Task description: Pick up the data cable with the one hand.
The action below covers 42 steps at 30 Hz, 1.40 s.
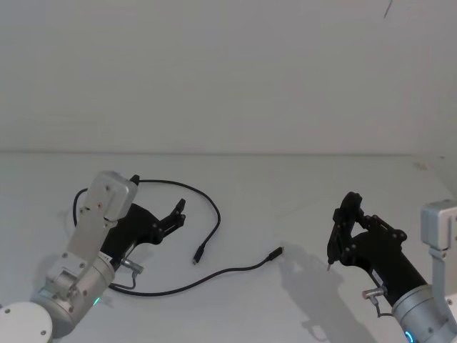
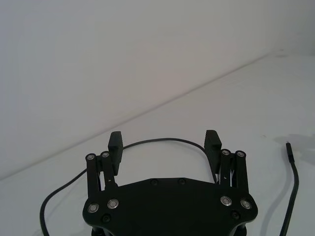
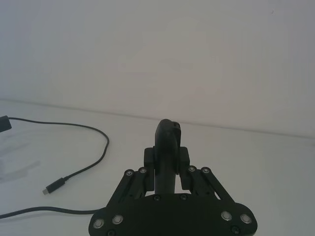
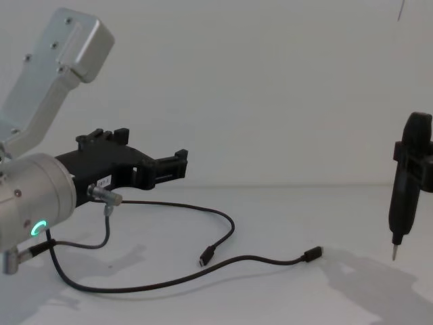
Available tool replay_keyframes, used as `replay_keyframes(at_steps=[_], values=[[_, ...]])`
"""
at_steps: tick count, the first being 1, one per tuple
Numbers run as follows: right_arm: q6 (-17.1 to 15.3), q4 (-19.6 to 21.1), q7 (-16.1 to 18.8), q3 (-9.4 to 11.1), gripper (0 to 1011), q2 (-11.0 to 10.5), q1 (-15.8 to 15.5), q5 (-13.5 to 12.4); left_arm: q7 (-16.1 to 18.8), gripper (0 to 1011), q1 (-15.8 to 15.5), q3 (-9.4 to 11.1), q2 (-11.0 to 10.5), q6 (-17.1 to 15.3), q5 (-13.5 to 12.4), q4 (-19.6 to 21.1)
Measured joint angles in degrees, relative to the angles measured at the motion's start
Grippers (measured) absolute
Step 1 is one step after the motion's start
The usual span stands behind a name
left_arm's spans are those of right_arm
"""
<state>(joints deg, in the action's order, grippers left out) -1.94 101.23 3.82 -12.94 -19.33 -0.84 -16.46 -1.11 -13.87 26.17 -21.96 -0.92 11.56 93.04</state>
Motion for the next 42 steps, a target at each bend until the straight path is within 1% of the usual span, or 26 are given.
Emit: replay_keyframes(at_steps=[5,35,39,42], values=[[-0.01,0.0,0.0,0.0,279,0.0,0.0,0.0,0.44,1001,0.26,-0.18,0.09,0.15,-0.06,0.11],[-0.01,0.0,0.0,0.0,279,0.0,0.0,0.0,0.43,1001,0.28,-0.15,0.07,0.15,-0.08,0.12],[-0.01,0.0,0.01,0.0,279,0.0,0.0,0.0,-0.32,1001,0.01,-0.07,0.0,0.0,0.05,0.02],[-0.01,-0.01,0.01,0.0,279,0.0,0.0,0.0,-1.57,1001,-0.31,0.07,-0.18,-0.32,0.4,-0.07]])
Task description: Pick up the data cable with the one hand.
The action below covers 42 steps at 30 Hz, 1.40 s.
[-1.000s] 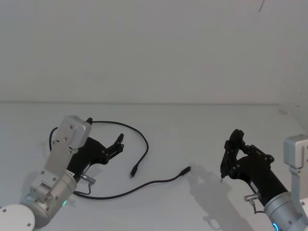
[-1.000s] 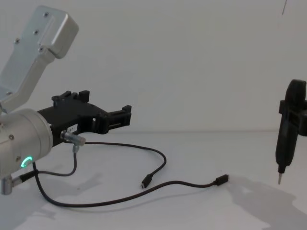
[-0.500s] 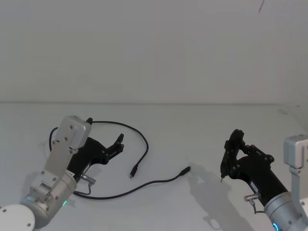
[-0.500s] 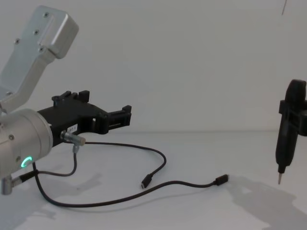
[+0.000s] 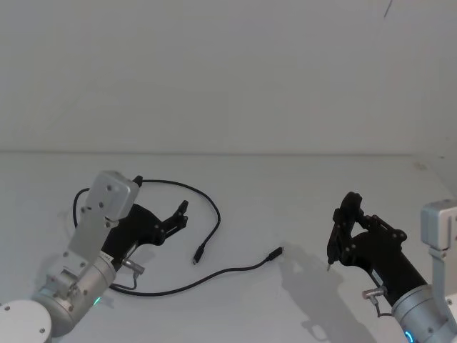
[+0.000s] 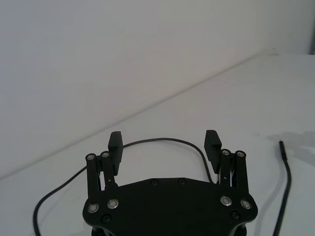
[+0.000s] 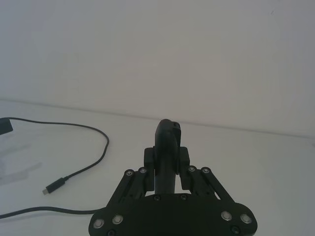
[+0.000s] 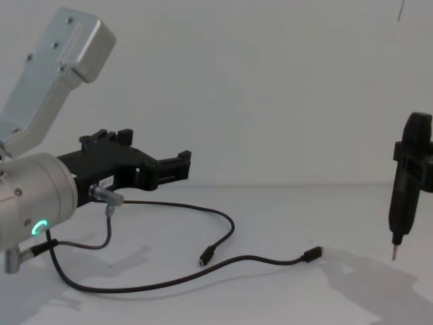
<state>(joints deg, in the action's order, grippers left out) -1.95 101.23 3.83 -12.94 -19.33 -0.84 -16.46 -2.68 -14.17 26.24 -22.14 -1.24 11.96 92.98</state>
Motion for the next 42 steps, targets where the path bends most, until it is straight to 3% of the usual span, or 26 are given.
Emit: replay_keyframes(at_steps=[15,27,42], values=[[0.0,0.0,0.0,0.0,279,0.0,0.0,0.0,-10.09,1001,-2.17,1.05,-2.62,-3.97,3.75,0.21],[0.0,0.0,0.0,0.0,279,0.0,0.0,-0.01,-20.65,1001,-6.37,2.84,-5.71,-11.52,6.94,-0.6],[0.0,0.0,0.0,0.0,279,0.0,0.0,0.0,-26.93,1001,-11.41,5.99,-5.98,-15.12,7.76,-4.5]])
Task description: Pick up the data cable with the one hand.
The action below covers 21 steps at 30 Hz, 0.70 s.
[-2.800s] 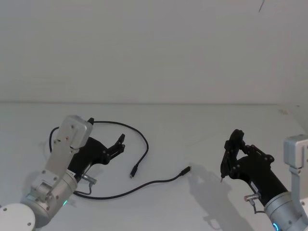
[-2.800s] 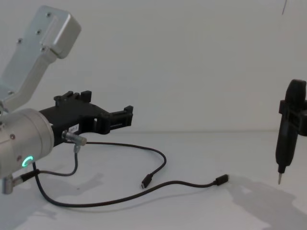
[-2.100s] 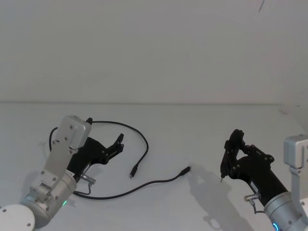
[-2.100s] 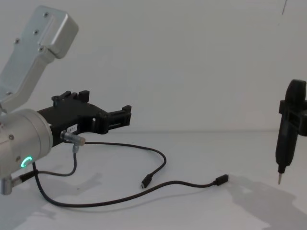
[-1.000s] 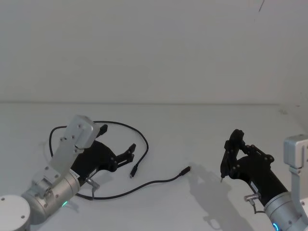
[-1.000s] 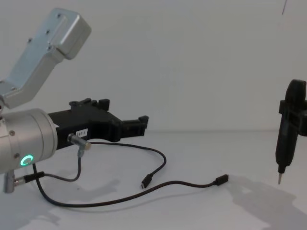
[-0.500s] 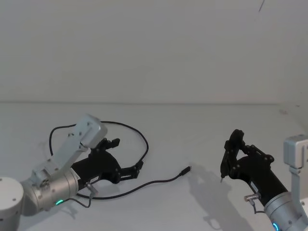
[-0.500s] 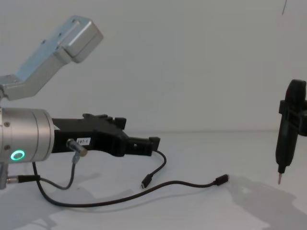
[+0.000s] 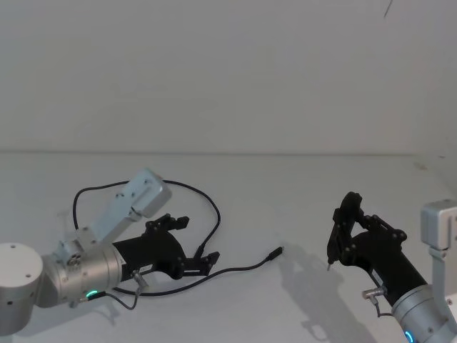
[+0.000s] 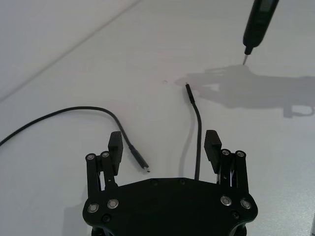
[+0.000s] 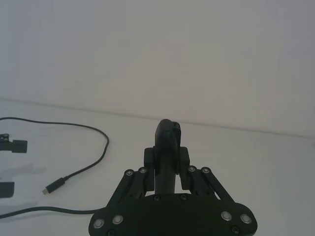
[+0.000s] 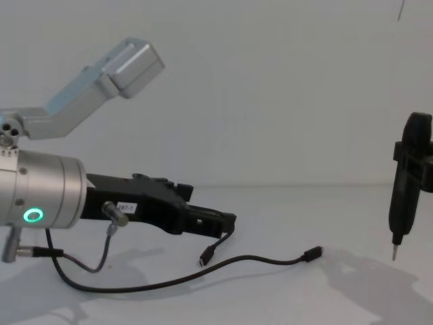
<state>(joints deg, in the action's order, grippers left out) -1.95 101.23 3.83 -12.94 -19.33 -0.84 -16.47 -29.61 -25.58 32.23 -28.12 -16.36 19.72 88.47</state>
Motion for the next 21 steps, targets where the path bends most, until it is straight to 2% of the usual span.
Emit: replay_keyframes(at_steps=[8,21], values=[[0.0,0.0,0.0,0.0,279,0.0,0.01,0.0,-2.31,1001,-2.1,1.99,0.5,-0.99,0.03,-2.26],[0.0,0.0,0.0,0.0,279,0.0,0.0,0.0,-3.83,1001,-4.37,4.57,1.67,-2.05,-0.84,-5.71]])
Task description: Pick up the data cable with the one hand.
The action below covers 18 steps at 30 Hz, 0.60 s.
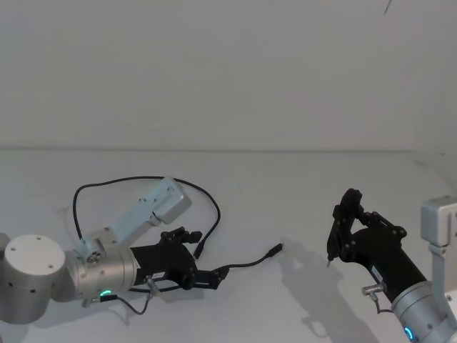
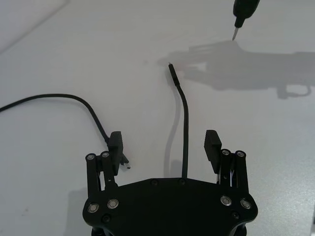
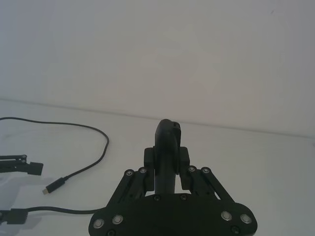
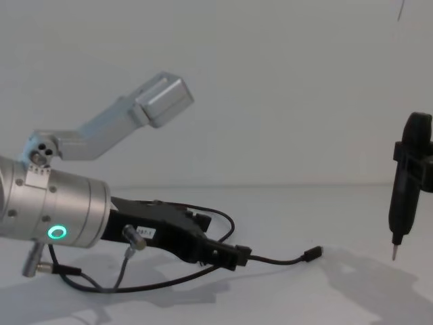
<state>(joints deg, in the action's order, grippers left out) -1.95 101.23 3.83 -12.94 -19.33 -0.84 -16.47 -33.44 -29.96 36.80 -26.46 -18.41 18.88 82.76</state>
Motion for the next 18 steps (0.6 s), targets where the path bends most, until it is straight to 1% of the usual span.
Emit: replay_keyframes(at_steps=[11,13,14,17,18], values=[[0.0,0.0,0.0,0.0,279,0.0,0.0,0.0,-0.33,998,-1.01,1.06,0.92,-0.48,-0.79,-1.91],[0.0,0.0,0.0,0.0,279,0.0,0.0,0.0,-0.36,967,-1.1,1.14,0.98,-0.52,-0.85,-2.06],[0.0,0.0,0.0,0.0,279,0.0,0.0,0.0,-0.39,927,-1.16,1.2,1.04,-0.56,-0.89,-2.2],[0.0,0.0,0.0,0.0,279,0.0,0.0,0.0,-0.42,885,-1.26,1.31,1.12,-0.61,-0.95,-2.37],[0.0,0.0,0.0,0.0,279,0.0,0.0,0.0,-0.44,840,-1.3,1.37,1.16,-0.64,-1.0,-2.47]])
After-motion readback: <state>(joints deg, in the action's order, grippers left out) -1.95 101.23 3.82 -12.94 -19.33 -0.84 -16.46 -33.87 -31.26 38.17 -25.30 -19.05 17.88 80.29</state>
